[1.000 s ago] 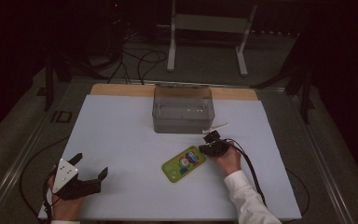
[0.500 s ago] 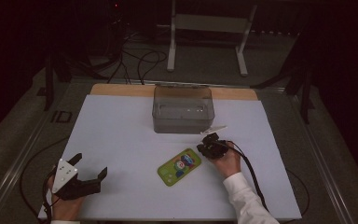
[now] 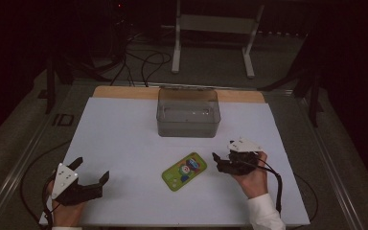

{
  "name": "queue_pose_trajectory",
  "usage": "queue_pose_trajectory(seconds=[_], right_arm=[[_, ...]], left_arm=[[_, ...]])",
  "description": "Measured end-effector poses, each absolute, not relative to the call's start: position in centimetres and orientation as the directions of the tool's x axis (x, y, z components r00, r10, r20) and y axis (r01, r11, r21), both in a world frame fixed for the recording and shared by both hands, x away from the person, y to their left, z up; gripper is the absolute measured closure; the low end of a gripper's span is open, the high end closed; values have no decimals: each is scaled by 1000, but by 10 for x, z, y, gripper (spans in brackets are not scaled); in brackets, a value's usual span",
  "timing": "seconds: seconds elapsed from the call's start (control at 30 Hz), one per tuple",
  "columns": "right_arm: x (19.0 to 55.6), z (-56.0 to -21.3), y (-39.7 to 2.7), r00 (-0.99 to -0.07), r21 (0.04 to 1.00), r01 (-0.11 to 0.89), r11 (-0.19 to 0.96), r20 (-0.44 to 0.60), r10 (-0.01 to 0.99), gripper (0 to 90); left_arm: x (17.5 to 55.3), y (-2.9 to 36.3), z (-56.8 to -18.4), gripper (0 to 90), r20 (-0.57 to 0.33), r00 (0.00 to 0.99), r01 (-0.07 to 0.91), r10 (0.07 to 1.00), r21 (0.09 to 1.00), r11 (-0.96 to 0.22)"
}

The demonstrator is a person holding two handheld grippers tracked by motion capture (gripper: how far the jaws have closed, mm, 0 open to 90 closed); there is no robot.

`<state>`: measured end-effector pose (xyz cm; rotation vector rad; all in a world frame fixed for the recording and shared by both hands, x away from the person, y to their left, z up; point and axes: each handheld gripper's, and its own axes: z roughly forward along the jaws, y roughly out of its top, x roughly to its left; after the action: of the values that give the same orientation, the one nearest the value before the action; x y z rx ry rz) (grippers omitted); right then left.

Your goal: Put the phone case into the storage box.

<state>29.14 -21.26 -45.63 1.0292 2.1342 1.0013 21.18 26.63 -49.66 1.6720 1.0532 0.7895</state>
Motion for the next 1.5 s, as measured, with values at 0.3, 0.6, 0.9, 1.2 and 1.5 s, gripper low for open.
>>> queue_pose_trajectory(seconds=[0.3,0.6,0.9,1.2,1.5], right_arm=[[255,-490,-247,-509,859,415,300,-54,859,104],[240,-502,-258,-517,907,352,231,-17,856,123],[241,-503,-257,-524,901,366,232,-6,852,135],[238,-502,-257,-501,919,335,206,-12,866,118],[238,-503,-259,-493,922,332,201,-13,870,116]], left_arm=[[212,267,-494,0,-4,422,290,907,948,-131],[209,267,-493,0,24,416,260,909,955,-144],[209,257,-490,0,18,439,267,899,952,-149],[213,242,-475,0,15,482,302,876,936,-183],[224,230,-465,0,29,492,342,870,912,-224]])
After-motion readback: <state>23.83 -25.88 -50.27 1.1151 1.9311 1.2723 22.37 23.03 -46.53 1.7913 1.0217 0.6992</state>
